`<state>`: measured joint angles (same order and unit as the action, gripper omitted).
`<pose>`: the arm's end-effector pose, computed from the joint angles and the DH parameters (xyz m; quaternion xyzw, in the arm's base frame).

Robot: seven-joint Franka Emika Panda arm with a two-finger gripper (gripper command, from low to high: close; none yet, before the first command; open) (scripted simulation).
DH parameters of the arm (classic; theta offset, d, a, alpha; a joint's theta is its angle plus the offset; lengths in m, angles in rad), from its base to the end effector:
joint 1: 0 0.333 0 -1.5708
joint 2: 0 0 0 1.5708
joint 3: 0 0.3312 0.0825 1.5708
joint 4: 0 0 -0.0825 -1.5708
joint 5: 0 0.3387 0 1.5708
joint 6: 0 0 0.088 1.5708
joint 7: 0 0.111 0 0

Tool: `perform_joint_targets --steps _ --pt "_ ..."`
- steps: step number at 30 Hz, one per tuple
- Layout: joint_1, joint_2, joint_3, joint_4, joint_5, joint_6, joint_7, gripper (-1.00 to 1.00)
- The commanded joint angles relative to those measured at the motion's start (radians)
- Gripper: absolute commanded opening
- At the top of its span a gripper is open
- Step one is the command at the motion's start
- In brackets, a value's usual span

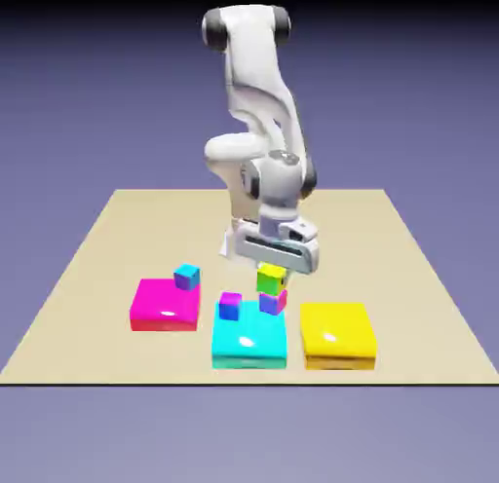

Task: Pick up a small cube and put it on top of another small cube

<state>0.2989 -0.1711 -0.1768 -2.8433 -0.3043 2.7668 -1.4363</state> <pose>0.3437 0.0564 0.3051 0.6054 0.7931 0.0089 0.0663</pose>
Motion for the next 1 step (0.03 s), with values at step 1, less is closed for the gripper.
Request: perform_joint_targets --steps 1 --pt "0.003 -0.036 0.002 0.004 0.008 -0.040 -0.006 1.00"
